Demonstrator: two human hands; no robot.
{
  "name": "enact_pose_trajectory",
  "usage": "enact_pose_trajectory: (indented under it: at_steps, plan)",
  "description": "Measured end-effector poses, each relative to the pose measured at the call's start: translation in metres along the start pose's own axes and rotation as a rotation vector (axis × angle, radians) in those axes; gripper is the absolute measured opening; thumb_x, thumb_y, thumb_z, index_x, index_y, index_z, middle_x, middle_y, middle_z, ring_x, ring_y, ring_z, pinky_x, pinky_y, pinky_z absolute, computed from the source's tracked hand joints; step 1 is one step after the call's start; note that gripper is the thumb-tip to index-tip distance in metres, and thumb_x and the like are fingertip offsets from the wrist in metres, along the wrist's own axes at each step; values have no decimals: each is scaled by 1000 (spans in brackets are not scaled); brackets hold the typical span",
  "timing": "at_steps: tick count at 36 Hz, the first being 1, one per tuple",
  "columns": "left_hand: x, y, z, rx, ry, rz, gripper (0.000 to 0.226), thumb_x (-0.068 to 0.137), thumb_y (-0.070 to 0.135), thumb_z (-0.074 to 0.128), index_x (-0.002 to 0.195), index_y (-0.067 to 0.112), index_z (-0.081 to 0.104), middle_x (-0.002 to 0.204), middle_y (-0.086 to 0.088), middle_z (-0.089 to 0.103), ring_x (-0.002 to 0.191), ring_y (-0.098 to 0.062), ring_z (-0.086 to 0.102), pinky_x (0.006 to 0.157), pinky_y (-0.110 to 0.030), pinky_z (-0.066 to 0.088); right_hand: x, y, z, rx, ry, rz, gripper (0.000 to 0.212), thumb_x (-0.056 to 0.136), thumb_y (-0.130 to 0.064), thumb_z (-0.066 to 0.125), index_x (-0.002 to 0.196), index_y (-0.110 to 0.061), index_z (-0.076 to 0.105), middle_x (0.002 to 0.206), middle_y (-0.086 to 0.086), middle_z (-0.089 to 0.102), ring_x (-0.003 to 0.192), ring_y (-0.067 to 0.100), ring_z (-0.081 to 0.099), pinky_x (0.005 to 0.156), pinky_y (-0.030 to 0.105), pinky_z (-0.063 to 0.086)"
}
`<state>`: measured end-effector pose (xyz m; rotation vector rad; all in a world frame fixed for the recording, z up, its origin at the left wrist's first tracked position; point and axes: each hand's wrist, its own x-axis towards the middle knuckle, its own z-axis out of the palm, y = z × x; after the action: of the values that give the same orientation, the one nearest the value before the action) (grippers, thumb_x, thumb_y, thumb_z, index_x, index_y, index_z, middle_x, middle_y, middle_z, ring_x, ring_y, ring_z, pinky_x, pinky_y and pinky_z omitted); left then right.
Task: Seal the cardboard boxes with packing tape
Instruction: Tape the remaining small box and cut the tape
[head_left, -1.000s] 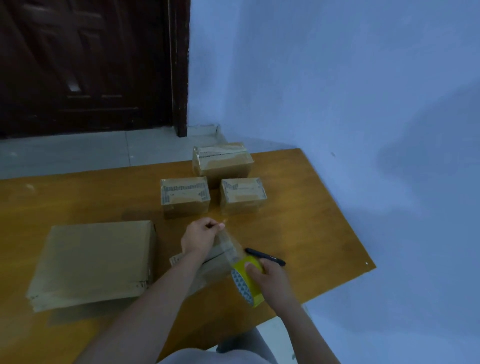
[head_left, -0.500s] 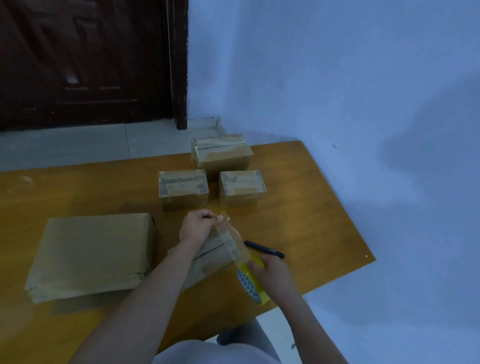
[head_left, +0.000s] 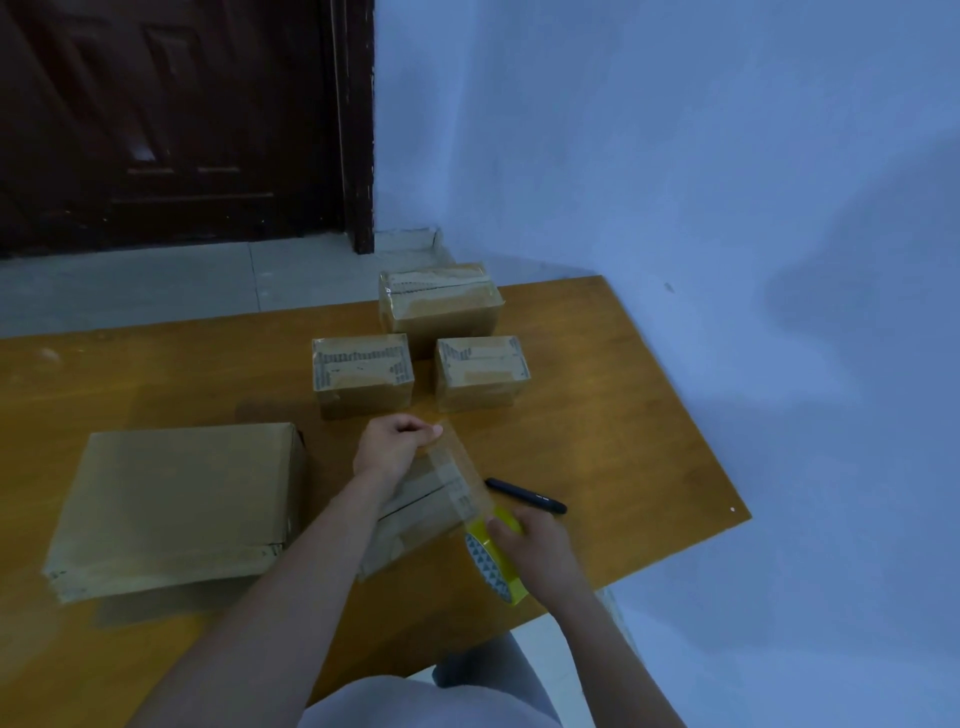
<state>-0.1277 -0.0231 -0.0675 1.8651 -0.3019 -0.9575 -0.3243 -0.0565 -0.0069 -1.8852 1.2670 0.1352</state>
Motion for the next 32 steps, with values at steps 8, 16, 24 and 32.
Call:
enact_pose_trajectory:
  at_steps: [8, 16, 24, 32]
  plan:
    - [-5, 5, 2, 127, -4, 33, 13, 83, 39, 70, 79, 27, 68, 86, 8, 65, 86, -14, 56, 72, -32, 37, 1, 4, 5, -18, 3, -7, 35, 95, -35, 52, 65, -19, 44, 58, -5, 42, 48, 4, 37, 41, 13, 30]
    - [-4, 6, 1, 244, -19, 42, 11, 86, 41, 66, 85, 31, 65, 89, 11, 58, 88, -13, 50, 72, -31, 34, 4, 8, 11, -7, 11, -8, 33, 95, -37, 52, 69, -16, 46, 61, -3, 42, 54, 8, 38, 47, 18, 28]
    - [-4, 7, 3, 262, 1, 33, 11, 84, 42, 68, 81, 31, 65, 92, 7, 62, 90, -15, 53, 74, -32, 37, 6, 13, 14, 36, -11, 22, 31, 93, -39, 52, 75, -13, 51, 64, 0, 45, 56, 9, 41, 49, 19, 31]
    - [-5, 9, 2, 296, 4, 6, 12, 85, 42, 67, 83, 31, 66, 92, 6, 62, 91, -16, 54, 74, -32, 39, 10, 15, 17, 22, -20, 34, 31, 94, -40, 51, 72, -17, 52, 65, -2, 51, 57, 8, 48, 52, 19, 38]
